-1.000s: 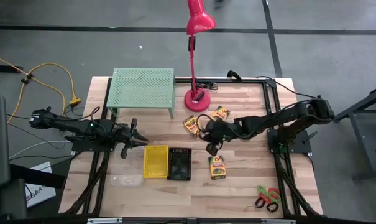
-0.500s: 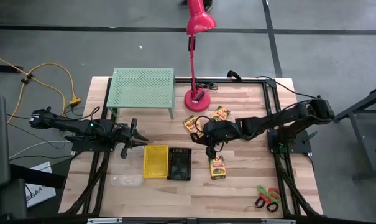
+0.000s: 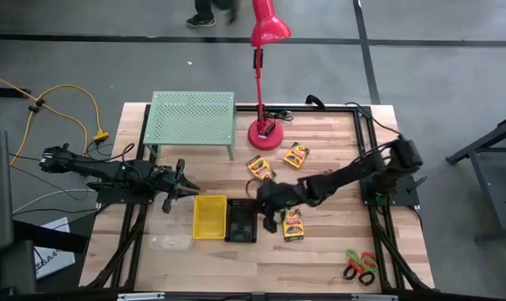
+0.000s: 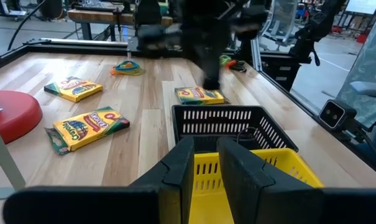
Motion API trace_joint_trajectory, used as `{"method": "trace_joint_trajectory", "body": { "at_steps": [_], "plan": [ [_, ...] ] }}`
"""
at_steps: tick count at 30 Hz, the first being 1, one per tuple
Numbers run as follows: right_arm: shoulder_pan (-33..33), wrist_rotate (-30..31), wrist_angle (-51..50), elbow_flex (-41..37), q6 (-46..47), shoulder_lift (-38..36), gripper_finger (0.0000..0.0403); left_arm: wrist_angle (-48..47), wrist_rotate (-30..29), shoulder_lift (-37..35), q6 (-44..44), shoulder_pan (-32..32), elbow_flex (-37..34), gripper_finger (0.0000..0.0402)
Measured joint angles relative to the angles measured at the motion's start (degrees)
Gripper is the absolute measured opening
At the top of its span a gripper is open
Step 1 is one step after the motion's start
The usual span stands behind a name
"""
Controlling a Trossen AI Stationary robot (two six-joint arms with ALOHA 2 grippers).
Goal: Pick & Place Office Desk Supplies
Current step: Put the black rubber band into the black bin
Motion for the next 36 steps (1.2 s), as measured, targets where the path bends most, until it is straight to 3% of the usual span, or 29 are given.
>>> {"method": "trace_joint_trajectory", "body": {
  "at_steps": [7,21,36],
  "plan": [
    [1.3,-5.6,0.4,5.7,1.5,6.4,0.0002,0.1,0.0,0.2,0.0,0.0,0.0,0.0071],
    [1.2,-3.5,-6.5,5.8,5.6,6.7,0.0002,0.4,0.0,0.2,0.0,0.0,0.0,0.0071],
    [0.9,-2.1,-6.7,5.8,5.6,6.7,0.0021,0.4,0.0,0.2,0.0,0.0,0.0,0.0071]
  ]
}}
